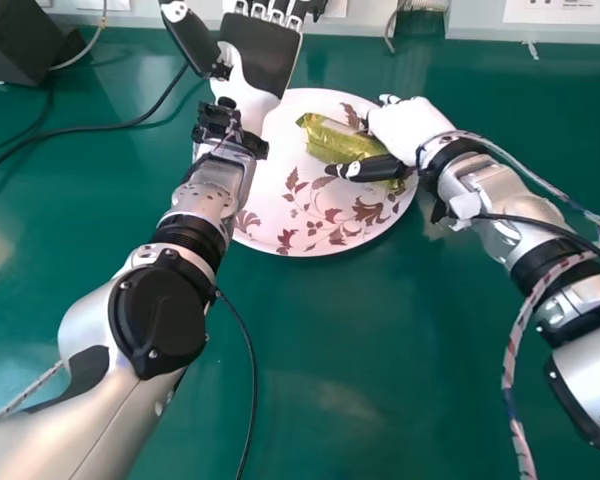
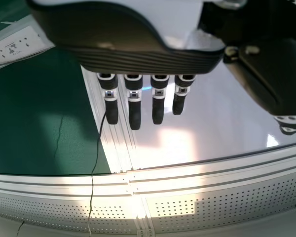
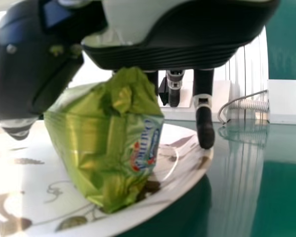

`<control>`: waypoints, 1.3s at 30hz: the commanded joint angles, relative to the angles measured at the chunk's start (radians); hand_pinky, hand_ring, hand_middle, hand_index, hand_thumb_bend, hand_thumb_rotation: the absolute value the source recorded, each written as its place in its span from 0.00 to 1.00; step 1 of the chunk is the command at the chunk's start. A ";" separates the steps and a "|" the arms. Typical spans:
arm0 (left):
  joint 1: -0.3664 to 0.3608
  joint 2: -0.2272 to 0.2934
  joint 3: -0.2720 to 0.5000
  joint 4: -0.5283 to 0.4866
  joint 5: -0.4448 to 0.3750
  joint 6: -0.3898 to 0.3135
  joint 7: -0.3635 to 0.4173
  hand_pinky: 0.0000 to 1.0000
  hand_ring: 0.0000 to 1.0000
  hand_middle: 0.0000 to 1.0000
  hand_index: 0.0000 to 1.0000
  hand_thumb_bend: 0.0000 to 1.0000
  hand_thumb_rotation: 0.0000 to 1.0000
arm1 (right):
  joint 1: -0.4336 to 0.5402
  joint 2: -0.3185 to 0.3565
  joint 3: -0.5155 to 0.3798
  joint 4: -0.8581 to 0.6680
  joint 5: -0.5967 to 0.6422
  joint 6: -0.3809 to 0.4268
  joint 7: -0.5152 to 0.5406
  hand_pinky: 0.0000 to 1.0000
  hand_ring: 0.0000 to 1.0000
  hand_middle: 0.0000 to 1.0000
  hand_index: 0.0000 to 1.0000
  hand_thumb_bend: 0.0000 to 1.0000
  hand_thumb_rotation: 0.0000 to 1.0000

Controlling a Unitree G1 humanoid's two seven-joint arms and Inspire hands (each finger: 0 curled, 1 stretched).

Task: Pick up biscuit and place it in the plate

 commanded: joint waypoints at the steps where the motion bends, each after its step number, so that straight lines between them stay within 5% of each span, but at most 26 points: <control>1: -0.012 -0.002 -0.007 -0.012 -0.005 0.002 -0.001 0.88 0.89 0.95 0.99 0.98 0.39 | 0.051 -0.029 0.001 0.025 0.003 0.006 0.025 0.65 0.83 0.89 0.77 1.00 0.43; 39: -0.010 0.013 -0.012 -0.011 0.001 0.002 0.009 0.89 0.91 0.97 1.00 0.93 0.42 | 0.131 -0.174 -0.091 -0.108 0.033 0.076 0.078 0.65 0.83 0.89 0.74 1.00 0.42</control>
